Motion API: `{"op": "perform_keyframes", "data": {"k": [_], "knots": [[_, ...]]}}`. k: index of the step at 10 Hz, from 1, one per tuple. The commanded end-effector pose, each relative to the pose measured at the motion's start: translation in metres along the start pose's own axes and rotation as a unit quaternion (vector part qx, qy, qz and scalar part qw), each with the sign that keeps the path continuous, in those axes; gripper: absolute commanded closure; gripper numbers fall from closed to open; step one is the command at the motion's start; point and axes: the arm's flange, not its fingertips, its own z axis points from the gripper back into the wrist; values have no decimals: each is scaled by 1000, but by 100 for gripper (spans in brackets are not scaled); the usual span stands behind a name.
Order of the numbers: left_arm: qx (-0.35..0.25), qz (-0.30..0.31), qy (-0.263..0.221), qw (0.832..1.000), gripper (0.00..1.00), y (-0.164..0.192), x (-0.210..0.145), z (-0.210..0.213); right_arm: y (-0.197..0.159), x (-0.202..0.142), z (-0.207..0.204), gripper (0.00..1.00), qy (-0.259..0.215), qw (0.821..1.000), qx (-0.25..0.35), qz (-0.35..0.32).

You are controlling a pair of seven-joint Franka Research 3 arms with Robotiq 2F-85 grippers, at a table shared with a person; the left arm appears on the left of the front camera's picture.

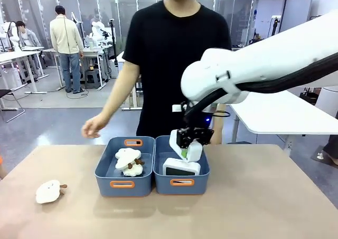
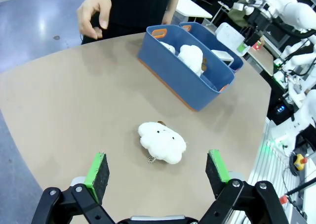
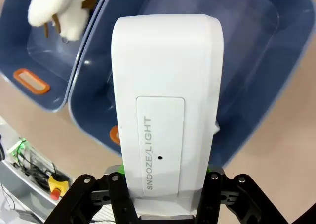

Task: Sort the digital clocks into the basket.
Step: Pick up the Digital clock from the table and place it into the empty Plastic storage basket.

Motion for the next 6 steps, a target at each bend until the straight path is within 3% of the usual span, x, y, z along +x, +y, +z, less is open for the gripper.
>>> {"op": "perform_keyframes", "data": {"k": [1,5,6], "knots": [[4,7,7,1000,0,-3,3,1,-4,15,5,41,13,1000,-11,-23],[4,7,7,1000,0,-3,3,1,-16,8,7,2,4,1000,-7,-23],[4,7,7,1000,0,-3,3,1,-28,-1,13,0,-6,1000,2,-27]]}}
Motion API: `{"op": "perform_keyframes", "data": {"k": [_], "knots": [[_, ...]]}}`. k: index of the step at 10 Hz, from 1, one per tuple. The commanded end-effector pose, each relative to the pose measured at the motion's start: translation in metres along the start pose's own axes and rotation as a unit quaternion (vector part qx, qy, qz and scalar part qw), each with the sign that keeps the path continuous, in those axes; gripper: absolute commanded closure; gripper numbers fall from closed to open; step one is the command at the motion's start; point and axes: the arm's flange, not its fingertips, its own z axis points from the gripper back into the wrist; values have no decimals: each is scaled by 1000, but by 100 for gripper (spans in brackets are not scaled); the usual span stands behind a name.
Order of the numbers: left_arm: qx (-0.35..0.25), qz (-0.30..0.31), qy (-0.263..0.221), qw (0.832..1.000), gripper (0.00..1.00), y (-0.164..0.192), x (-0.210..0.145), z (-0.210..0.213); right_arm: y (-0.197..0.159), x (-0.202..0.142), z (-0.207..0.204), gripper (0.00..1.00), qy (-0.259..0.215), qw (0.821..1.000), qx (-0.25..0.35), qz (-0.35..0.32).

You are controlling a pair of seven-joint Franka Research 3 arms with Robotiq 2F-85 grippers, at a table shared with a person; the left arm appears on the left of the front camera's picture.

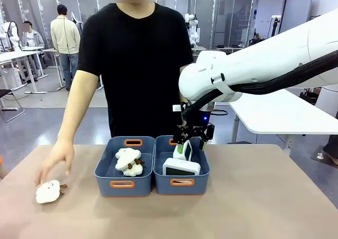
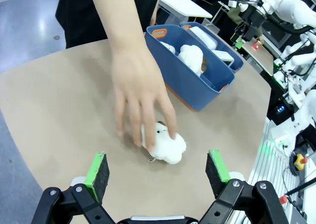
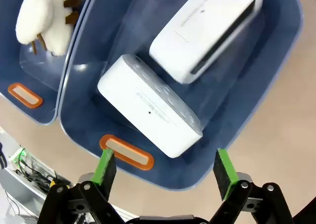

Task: Sort the digital clocks into the basket.
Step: Pick up the Digital clock from the table and place it into the empty Plastic storage basket.

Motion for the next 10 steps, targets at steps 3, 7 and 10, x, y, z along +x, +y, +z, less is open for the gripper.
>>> {"op": "perform_keyframes", "data": {"k": [3,7,10], "knots": [[4,7,7,1000,0,-3,3,1,-120,-107,47,0,-54,989,124,-51],[4,7,7,1000,0,-3,3,1,-313,-271,37,0,-121,899,405,-111],[4,7,7,1000,0,-3,3,1,-408,-358,9,0,-199,803,548,-120]]}}
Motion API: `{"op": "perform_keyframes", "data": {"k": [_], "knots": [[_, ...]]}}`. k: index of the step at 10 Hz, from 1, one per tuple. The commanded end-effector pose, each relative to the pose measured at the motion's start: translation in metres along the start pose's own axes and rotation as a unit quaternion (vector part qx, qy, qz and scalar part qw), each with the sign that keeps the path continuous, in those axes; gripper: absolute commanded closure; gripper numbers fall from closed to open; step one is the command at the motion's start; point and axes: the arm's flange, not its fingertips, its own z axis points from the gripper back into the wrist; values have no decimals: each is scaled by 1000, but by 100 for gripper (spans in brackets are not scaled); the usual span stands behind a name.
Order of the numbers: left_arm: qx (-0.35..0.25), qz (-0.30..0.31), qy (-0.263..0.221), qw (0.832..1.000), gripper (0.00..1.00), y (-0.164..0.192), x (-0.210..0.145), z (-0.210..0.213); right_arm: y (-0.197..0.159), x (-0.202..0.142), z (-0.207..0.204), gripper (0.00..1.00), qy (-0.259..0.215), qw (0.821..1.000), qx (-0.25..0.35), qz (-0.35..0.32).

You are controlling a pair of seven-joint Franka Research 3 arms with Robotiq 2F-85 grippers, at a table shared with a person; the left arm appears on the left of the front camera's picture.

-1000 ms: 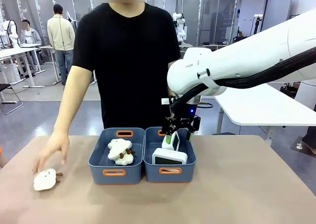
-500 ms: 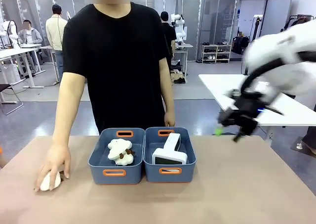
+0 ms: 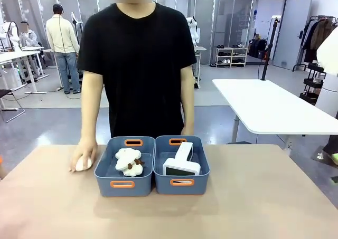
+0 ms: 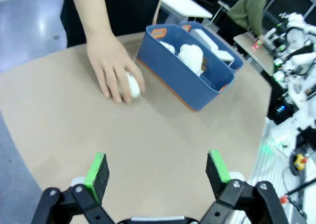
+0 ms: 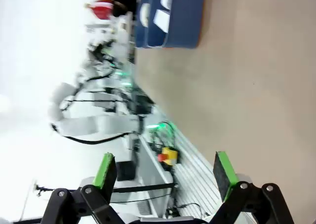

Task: Sort the digital clocks into the basket.
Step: Pick up the Digital clock from the table and place it into the empty Plastic storage basket.

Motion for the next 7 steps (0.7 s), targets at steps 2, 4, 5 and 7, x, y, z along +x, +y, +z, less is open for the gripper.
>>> {"op": "perform_keyframes", "data": {"k": [2,4,5,7], "knots": [[4,7,6,1000,0,-3,3,2,0,0,0,0,0,1000,0,0],[4,7,6,1000,0,-3,3,2,0,0,0,0,0,1000,0,0],[4,7,6,1000,0,-3,3,2,0,0,0,0,0,1000,0,0],[4,7,6,1000,0,-3,3,2,0,0,0,0,0,1000,0,0]]}}
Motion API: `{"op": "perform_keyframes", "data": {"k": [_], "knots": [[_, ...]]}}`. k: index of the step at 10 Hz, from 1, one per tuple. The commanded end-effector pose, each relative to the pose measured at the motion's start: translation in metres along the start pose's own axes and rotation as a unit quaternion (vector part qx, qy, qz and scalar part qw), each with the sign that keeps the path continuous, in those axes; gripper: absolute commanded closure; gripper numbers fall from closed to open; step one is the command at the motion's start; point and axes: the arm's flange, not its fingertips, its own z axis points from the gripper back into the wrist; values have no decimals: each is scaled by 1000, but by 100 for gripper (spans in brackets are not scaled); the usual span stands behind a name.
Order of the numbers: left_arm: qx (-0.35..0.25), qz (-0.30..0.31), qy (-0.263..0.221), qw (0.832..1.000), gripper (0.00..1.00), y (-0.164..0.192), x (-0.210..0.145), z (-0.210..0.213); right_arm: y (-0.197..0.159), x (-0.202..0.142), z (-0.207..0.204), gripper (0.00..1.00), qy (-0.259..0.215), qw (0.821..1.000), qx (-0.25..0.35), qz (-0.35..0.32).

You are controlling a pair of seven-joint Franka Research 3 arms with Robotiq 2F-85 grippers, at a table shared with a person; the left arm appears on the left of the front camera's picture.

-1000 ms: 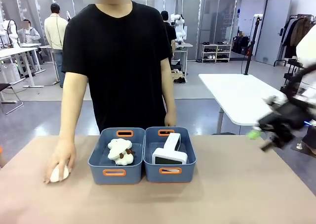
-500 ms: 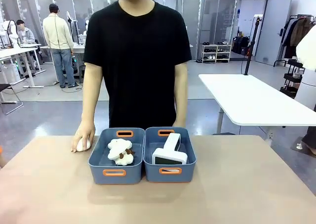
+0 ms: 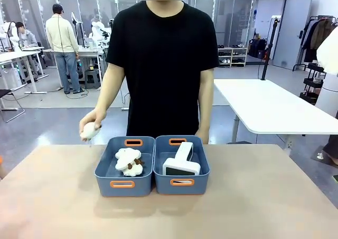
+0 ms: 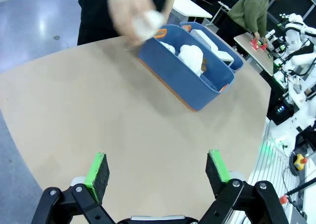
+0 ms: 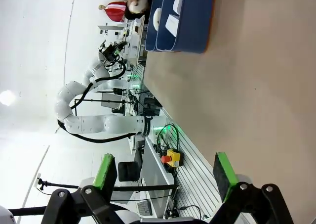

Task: Sort the digital clocks into the basket.
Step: Pick up the Digital clock from the table and place it into the empty Plastic storage basket.

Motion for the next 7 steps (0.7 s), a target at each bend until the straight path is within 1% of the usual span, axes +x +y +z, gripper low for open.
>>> {"op": "perform_keyframes", "data": {"k": [1,7], "knots": [[4,7,7,1000,0,-3,3,1,2,-3,-4,0,-1,1000,-12,-16],[4,7,7,1000,0,-3,3,1,2,-3,-4,0,-1,1000,-12,-16]]}}
